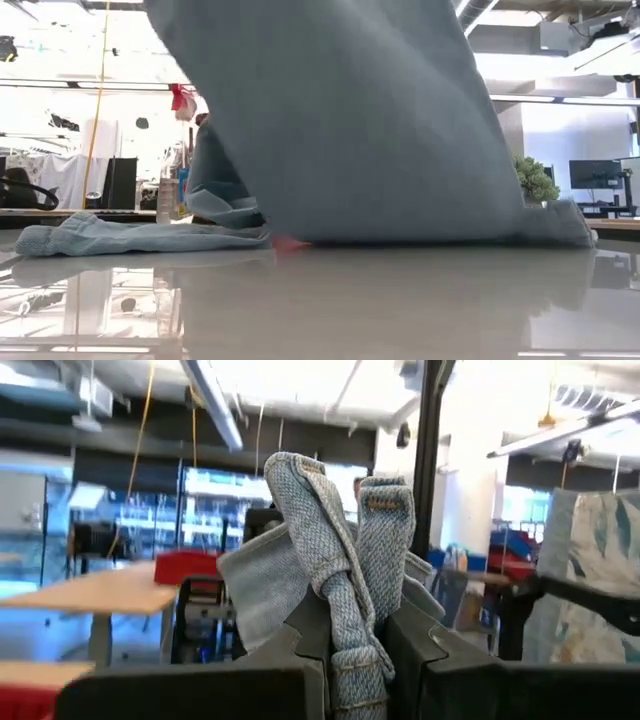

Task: Fold laundry
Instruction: Fold the blue pants from the red laundry bin

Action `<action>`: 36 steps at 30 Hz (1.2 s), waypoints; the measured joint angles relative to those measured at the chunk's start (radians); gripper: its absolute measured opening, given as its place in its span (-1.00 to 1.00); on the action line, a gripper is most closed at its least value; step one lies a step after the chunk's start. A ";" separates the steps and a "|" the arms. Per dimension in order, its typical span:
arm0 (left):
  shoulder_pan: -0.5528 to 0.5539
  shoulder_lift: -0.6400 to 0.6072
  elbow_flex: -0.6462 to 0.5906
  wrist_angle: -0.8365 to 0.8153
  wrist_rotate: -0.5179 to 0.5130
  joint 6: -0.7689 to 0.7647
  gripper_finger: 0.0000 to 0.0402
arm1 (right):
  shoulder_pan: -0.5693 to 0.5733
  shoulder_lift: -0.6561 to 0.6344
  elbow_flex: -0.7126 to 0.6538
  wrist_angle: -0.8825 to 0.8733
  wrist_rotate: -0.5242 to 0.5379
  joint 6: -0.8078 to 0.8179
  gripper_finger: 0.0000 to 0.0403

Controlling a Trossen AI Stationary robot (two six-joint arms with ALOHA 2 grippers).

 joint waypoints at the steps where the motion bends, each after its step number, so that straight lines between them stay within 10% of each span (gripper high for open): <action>1: 0.000 -0.002 0.000 0.018 0.000 0.015 -0.86 | -0.007 -0.013 0.034 -0.044 0.013 -0.034 -0.83; 12: 0.051 0.008 0.006 0.243 -0.052 0.219 -0.86 | -0.072 0.045 0.582 -0.445 0.231 -0.548 -0.83; 19: 0.091 0.109 0.229 0.104 0.006 0.364 -0.86 | -0.085 0.267 0.975 -0.465 0.298 -0.858 -0.83; 36: 0.083 0.382 0.943 -0.766 -0.403 0.470 -0.86 | -0.078 0.228 0.922 -0.289 0.592 -1.103 -0.83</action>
